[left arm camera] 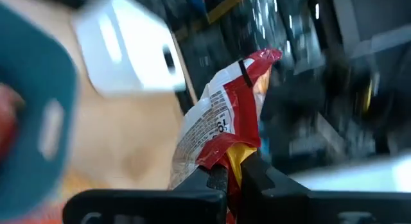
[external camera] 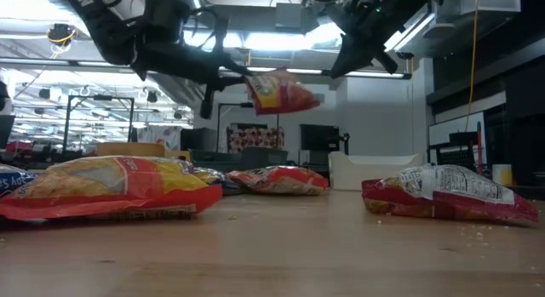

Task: Sort Maruchan noodles
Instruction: Put the left red bag into the blue bin

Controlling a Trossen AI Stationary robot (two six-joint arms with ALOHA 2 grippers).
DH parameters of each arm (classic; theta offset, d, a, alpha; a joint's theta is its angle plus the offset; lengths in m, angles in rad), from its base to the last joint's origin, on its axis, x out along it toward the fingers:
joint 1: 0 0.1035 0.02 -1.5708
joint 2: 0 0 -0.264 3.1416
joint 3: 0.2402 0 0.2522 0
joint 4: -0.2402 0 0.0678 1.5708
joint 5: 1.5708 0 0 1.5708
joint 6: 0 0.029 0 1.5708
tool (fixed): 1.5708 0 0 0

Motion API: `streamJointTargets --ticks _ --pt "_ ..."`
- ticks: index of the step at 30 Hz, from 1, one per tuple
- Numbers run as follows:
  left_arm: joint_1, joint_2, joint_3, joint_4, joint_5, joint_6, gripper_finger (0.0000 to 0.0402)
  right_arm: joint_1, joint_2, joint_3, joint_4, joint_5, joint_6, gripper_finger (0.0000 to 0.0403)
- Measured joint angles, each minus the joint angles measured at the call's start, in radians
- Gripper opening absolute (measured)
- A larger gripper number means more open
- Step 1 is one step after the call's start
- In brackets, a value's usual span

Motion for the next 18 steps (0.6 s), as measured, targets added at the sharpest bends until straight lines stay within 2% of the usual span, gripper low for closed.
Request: streamJointTargets --ticks 6,9,18 --pt "0.125 -0.008 0.000 -0.067 -0.067 -0.057 0.0000 0.000 0.003 0.000 0.002 0.001 -0.014 0.0000" --pt "0.147 -0.007 0.000 -0.169 -0.108 -0.053 0.0000 0.000 0.003 0.000 0.001 0.002 -0.018 0.0000" --pt "0.184 0.003 -0.001 -0.267 -0.145 -0.074 0.0000 0.000 0.003 0.000 0.002 0.062 -0.042 0.0000"
